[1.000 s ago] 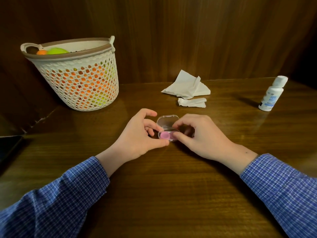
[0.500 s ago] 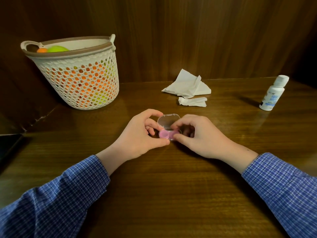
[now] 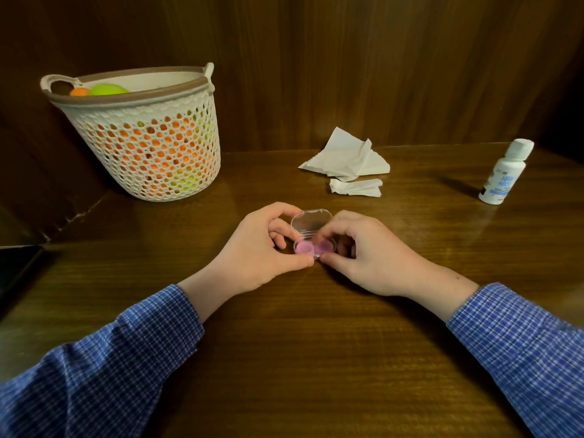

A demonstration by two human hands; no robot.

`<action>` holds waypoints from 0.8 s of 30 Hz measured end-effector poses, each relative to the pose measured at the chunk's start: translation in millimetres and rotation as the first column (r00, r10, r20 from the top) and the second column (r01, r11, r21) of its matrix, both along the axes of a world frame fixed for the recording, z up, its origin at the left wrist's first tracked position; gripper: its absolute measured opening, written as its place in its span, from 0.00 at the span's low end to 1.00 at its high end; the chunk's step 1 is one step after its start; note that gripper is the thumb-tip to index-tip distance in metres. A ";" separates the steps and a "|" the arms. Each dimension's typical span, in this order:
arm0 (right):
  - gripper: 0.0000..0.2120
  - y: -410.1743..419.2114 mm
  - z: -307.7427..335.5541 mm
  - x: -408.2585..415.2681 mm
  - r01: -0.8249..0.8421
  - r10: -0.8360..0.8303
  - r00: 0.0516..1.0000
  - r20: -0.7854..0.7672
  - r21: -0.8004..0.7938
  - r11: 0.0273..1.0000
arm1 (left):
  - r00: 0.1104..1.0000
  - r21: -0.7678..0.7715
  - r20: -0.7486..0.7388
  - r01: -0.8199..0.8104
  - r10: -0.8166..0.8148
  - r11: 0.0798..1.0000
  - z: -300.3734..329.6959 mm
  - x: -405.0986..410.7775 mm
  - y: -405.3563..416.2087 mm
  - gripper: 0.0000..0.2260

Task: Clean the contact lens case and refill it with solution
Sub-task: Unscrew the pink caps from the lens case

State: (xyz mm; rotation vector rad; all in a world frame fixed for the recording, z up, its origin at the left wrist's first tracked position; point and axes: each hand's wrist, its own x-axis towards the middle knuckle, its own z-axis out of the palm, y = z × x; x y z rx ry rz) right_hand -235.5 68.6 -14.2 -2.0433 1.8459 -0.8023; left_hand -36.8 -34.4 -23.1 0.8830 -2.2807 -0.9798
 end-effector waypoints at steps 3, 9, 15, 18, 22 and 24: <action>0.14 0.3 -0.2 0.9 0.019 -0.019 1.000 0.012 -0.009 1.000 | 1.000 0.000 0.000 0.002 -0.002 1.000 -0.3 -0.3 -0.1 0.32; 0.14 -0.3 0.1 3.1 -0.002 0.002 1.000 0.003 0.022 1.000 | 1.000 -0.002 -0.005 0.000 0.000 1.000 -0.4 -0.8 0.6 0.31; 0.11 2.3 2.2 6.4 -0.017 0.020 0.997 -0.073 0.036 0.999 | 1.000 -0.001 -0.007 -0.008 0.008 1.000 -0.2 -1.2 1.5 0.31; 0.11 3.3 3.0 7.0 -0.017 0.019 0.996 -0.083 0.020 1.000 | 1.000 -0.001 -0.010 -0.007 0.006 1.000 0.1 -1.1 2.0 0.32; 0.10 3.5 2.3 6.6 -0.019 0.018 0.997 -0.080 -0.015 1.000 | 1.000 0.003 -0.010 -0.013 0.013 1.000 0.2 -0.4 2.1 0.33; 0.10 2.7 1.2 4.8 -0.016 0.015 0.999 -0.051 -0.023 1.000 | 1.000 0.001 -0.013 -0.009 0.009 1.000 0.6 -0.2 2.2 0.33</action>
